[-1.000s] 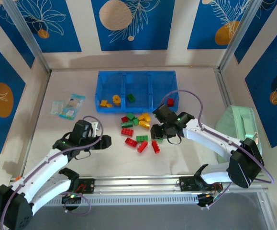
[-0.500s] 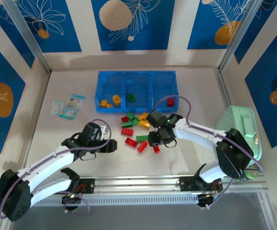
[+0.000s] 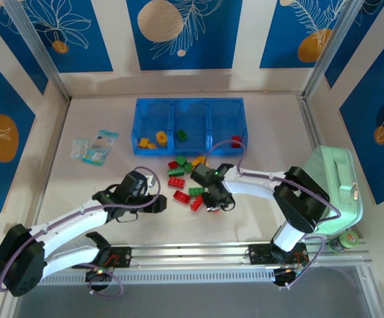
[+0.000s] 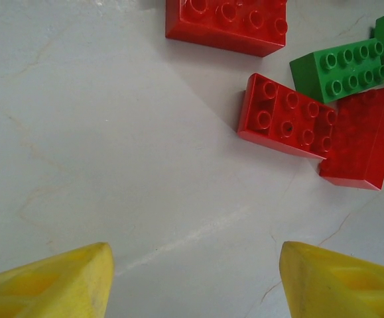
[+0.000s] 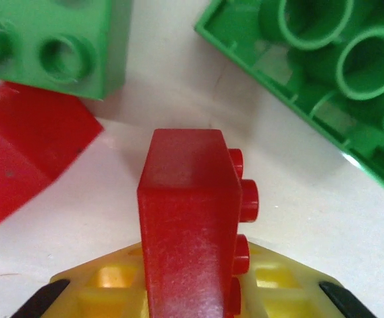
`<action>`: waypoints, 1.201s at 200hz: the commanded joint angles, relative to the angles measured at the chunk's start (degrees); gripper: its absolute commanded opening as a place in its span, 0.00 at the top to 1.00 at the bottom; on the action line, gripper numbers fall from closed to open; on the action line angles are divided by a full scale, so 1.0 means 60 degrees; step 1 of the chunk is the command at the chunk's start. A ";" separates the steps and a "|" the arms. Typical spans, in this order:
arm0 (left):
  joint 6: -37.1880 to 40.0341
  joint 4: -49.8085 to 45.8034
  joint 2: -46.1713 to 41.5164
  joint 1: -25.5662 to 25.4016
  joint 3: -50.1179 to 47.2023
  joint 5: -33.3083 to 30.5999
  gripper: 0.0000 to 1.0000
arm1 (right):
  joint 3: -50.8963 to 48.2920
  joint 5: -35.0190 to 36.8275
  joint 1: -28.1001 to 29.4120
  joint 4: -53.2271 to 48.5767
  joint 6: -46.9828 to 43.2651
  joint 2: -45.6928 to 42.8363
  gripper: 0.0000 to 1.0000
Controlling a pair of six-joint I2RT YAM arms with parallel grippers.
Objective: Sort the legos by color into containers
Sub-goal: Pick up the lego from the bottom-center of the table, then place the lego in the container.
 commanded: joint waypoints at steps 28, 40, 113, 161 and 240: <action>-0.0057 -0.0065 0.0053 -0.0260 0.0273 -0.0292 0.33 | 0.1842 0.0937 -0.0607 -0.0925 -0.0452 -0.0797 0.78; -0.0063 -0.0141 0.0105 -0.0400 0.0360 -0.0396 0.34 | 0.2359 0.0970 -0.1020 -0.0992 -0.0776 -0.0816 0.78; 0.0061 0.0070 -0.0027 -0.0975 0.0362 -0.0375 0.34 | 0.5488 0.0633 -0.4252 -0.1029 -0.2238 0.0619 0.77; 0.0166 0.0264 -0.0057 -0.1172 0.0406 -0.0200 0.34 | 0.7561 0.0494 -0.5120 -0.1335 -0.2661 0.2750 0.76; -0.0388 0.3578 -0.1566 -0.1243 -0.0414 0.4241 0.29 | 0.9002 0.0404 -0.5481 -0.1594 -0.2596 0.4539 0.72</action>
